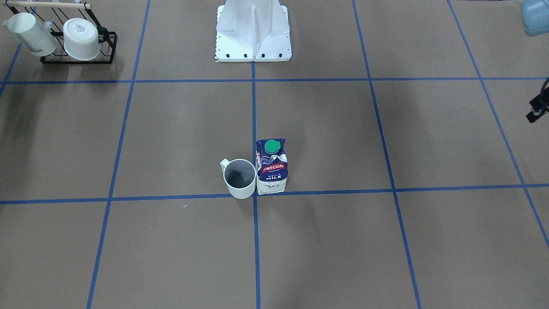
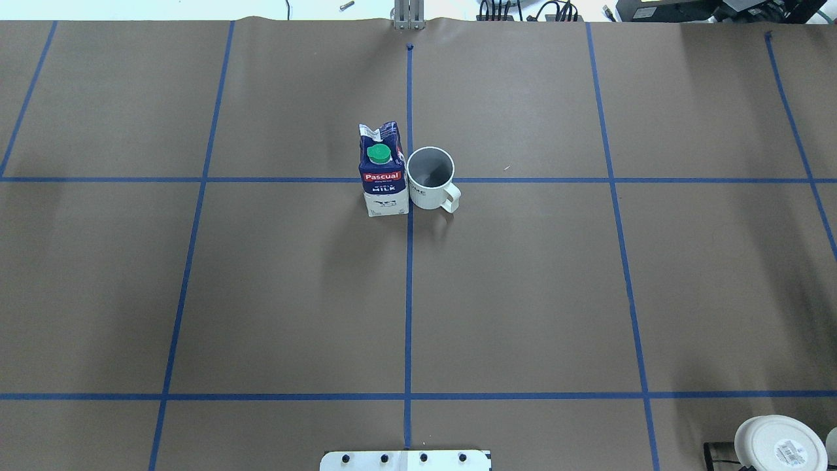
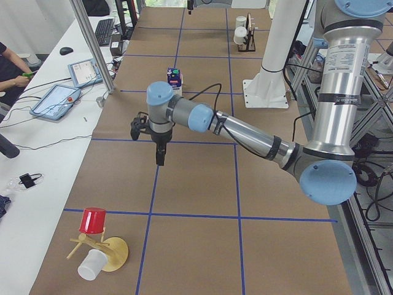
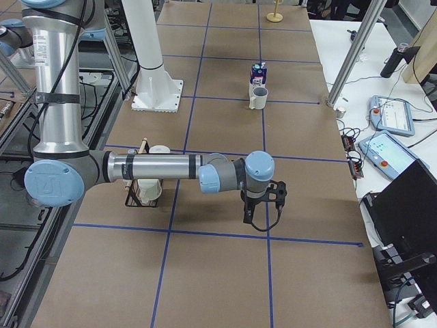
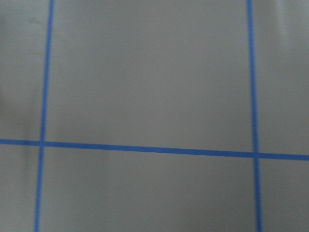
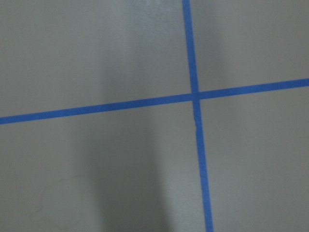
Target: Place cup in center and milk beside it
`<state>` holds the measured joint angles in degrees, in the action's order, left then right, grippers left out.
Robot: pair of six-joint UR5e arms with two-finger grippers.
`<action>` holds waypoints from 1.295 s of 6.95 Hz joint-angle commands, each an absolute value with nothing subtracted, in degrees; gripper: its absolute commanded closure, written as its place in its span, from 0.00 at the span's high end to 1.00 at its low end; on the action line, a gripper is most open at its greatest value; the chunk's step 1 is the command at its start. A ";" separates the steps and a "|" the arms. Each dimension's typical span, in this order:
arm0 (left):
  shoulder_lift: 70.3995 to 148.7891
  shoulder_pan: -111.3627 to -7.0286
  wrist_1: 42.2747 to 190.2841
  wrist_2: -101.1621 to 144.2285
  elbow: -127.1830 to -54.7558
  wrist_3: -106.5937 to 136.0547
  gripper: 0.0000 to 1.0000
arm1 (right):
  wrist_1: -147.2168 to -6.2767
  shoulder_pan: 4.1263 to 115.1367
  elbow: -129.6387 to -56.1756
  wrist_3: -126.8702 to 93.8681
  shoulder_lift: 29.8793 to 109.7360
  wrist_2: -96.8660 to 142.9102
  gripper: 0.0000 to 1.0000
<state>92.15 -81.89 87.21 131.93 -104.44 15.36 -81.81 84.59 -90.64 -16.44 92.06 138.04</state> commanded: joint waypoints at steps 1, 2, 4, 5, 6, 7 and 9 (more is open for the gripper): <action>88.70 -86.46 88.16 133.42 -96.18 4.76 0.98 | -81.91 87.44 -89.12 -14.33 94.04 138.25 1.00; 89.29 -87.35 88.33 133.50 -93.37 4.83 0.98 | -84.61 89.54 -90.51 -14.33 93.78 138.25 1.00; 88.68 -87.89 88.24 133.68 -93.51 5.36 0.98 | -94.27 90.52 -96.30 -12.50 93.43 137.64 1.00; 88.68 -88.50 88.24 133.68 -93.43 5.45 0.98 | -94.83 90.61 -96.15 -10.65 93.78 137.90 1.00; 88.86 -89.20 88.24 133.77 -93.60 5.45 0.98 | -95.01 90.53 -95.98 -10.72 93.87 137.73 1.00; 88.94 -89.21 88.16 133.77 -93.52 5.45 0.98 | -95.01 90.53 -95.80 -10.72 94.04 137.81 1.00; 88.95 -89.21 88.24 133.86 -93.60 5.45 0.98 | -94.92 90.53 -95.97 -10.72 94.04 137.99 1.00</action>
<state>88.92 -89.17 88.18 133.83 -93.57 5.45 -94.96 90.56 -95.86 -10.75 94.05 137.84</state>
